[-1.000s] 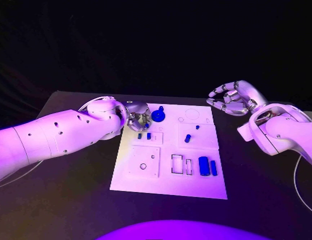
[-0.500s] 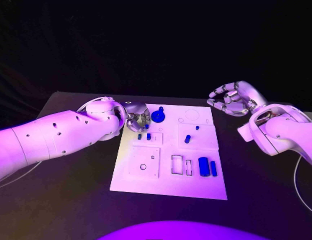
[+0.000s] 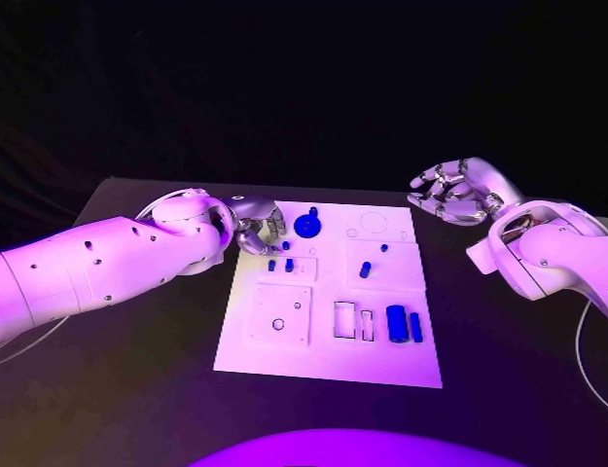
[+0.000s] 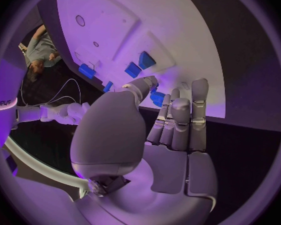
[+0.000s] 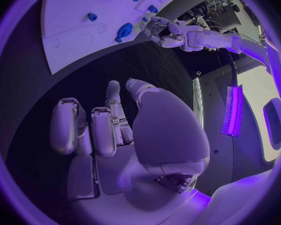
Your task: Assemble the parts on the task board
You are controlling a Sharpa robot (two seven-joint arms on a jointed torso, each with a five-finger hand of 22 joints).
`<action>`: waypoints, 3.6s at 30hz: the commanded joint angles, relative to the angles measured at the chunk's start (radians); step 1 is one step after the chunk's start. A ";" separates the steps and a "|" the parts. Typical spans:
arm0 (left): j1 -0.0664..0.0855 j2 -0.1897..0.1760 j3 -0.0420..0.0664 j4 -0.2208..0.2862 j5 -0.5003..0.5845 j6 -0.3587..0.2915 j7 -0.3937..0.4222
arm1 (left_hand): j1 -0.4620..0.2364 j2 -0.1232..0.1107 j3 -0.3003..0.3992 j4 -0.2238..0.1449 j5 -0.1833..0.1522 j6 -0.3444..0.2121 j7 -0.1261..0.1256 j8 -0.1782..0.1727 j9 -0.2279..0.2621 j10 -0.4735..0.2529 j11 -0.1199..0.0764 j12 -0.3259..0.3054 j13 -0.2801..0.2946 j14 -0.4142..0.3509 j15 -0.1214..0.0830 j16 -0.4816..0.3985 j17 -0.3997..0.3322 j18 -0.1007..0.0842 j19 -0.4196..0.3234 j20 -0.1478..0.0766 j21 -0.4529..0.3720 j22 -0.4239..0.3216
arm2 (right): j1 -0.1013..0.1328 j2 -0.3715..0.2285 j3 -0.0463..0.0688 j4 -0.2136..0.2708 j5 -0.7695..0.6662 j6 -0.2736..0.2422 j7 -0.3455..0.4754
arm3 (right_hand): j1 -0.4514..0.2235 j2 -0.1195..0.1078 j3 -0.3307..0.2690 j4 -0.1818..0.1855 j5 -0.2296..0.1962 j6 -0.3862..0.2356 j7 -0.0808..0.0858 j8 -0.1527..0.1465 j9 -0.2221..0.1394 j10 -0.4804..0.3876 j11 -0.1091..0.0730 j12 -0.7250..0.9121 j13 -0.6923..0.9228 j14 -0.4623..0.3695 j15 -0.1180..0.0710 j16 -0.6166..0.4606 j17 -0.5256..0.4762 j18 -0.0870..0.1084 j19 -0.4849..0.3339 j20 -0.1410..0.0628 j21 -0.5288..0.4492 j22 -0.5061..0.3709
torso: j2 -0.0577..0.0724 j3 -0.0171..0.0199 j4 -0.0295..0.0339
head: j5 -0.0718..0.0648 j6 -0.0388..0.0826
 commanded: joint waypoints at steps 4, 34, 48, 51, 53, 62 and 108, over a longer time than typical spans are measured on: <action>0.008 -0.053 0.010 0.012 0.395 -0.118 0.122 | 0.025 0.030 -0.071 0.041 0.006 0.025 0.013 0.020 0.008 -0.047 0.007 0.027 0.000 -0.121 0.008 -0.090 -0.204 0.015 -0.044 0.008 -0.071 -0.063 | -0.001 0.007 0.000 -0.032 -0.175 0.177 -0.038 | 0.032 -0.032 0.070 -0.036 -0.033 0.028 0.016 -0.018 -0.008 -0.007 0.019 -0.250 -0.214 0.028 0.011 0.000 0.010 0.016 0.002 0.012 -0.010 0.094 | -0.002 0.0016 0.0005 | -0.005 0.008; 0.004 -0.191 0.012 0.165 1.369 -0.133 0.497 | 0.075 0.053 0.022 0.030 0.002 0.141 0.001 0.079 0.033 0.103 -0.028 0.164 0.038 -0.173 -0.022 -0.188 -0.279 0.015 -0.061 -0.020 -0.142 -0.110 | -0.048 0.159 -0.004 -0.103 -0.864 0.341 -0.210 | 0.028 -0.062 0.150 -0.115 -0.067 0.074 0.009 -0.055 -0.019 0.046 0.024 -0.448 -0.427 0.043 0.019 0.030 0.062 0.002 0.036 0.015 0.055 0.138 | 0.001 0.0010 -0.0006 | -0.070 0.031; 0.004 -0.196 0.012 0.169 1.373 -0.137 0.488 | 0.076 0.053 0.024 0.027 0.003 0.132 0.005 0.075 0.032 0.097 -0.026 0.167 0.039 -0.172 -0.021 -0.189 -0.280 0.014 -0.059 -0.020 -0.144 -0.112 | -0.061 0.185 -0.007 -0.122 -0.873 0.363 -0.210 | 0.031 -0.044 0.187 -0.147 -0.081 0.115 0.008 -0.048 -0.013 0.098 0.019 -0.452 -0.450 0.046 0.014 0.039 0.075 -0.005 0.053 0.014 0.092 0.159 | 0.002 0.0009 0.0007 | -0.067 0.022; 0.004 -0.197 0.012 0.168 1.373 -0.137 0.485 | 0.076 0.053 0.024 0.027 0.003 0.132 0.005 0.075 0.032 0.097 -0.026 0.167 0.039 -0.172 -0.021 -0.189 -0.280 0.014 -0.059 -0.020 -0.144 -0.112 | -0.064 0.188 -0.007 -0.125 -0.873 0.368 -0.212 | 0.030 -0.040 0.195 -0.156 -0.085 0.128 0.004 -0.044 -0.011 0.115 0.014 -0.451 -0.452 0.046 0.010 0.040 0.077 -0.008 0.059 0.013 0.107 0.167 | 0.001 0.0009 0.0005 | -0.068 0.020; 0.004 -0.198 0.012 0.168 1.373 -0.137 0.483 | 0.077 0.054 0.025 0.026 0.003 0.132 0.005 0.075 0.032 0.096 -0.026 0.168 0.039 -0.172 -0.021 -0.189 -0.280 0.014 -0.058 -0.020 -0.144 -0.112 | -0.066 0.190 -0.007 -0.128 -0.874 0.371 -0.212 | 0.029 -0.038 0.198 -0.159 -0.086 0.132 0.002 -0.043 -0.011 0.120 0.012 -0.451 -0.453 0.047 0.009 0.040 0.078 -0.009 0.061 0.013 0.111 0.170 | 0.000 0.0007 -0.0005 | -0.067 0.019; 0.004 -0.198 0.012 0.165 1.373 -0.141 0.474 | 0.078 0.054 0.026 0.024 0.003 0.131 0.006 0.074 0.032 0.095 -0.025 0.168 0.040 -0.172 -0.020 -0.190 -0.281 0.014 -0.058 -0.020 -0.145 -0.112 | -0.075 0.203 -0.008 -0.143 -0.874 0.379 -0.212 | 0.027 -0.025 0.209 -0.171 -0.087 0.148 -0.004 -0.039 -0.007 0.137 0.007 -0.452 -0.456 0.046 0.004 0.040 0.077 -0.012 0.068 0.009 0.128 0.179 | 0.000 0.0020 0.0005 | -0.066 0.017; 0.004 -0.202 0.012 0.155 1.371 -0.130 0.434 | 0.078 0.049 0.032 0.012 0.004 0.114 0.015 0.065 0.030 0.070 -0.016 0.173 0.041 -0.181 -0.014 -0.198 -0.286 0.013 -0.060 -0.017 -0.151 -0.116 | -0.058 0.117 0.003 -0.015 -0.838 0.175 -0.216 | 0.007 0.014 0.222 -0.213 -0.110 0.191 -0.021 -0.018 0.014 0.185 -0.009 -0.474 -0.464 0.046 -0.010 0.035 0.069 -0.025 0.094 -0.004 0.187 0.209 | -0.001 0.0007 0.0001 | -0.066 0.017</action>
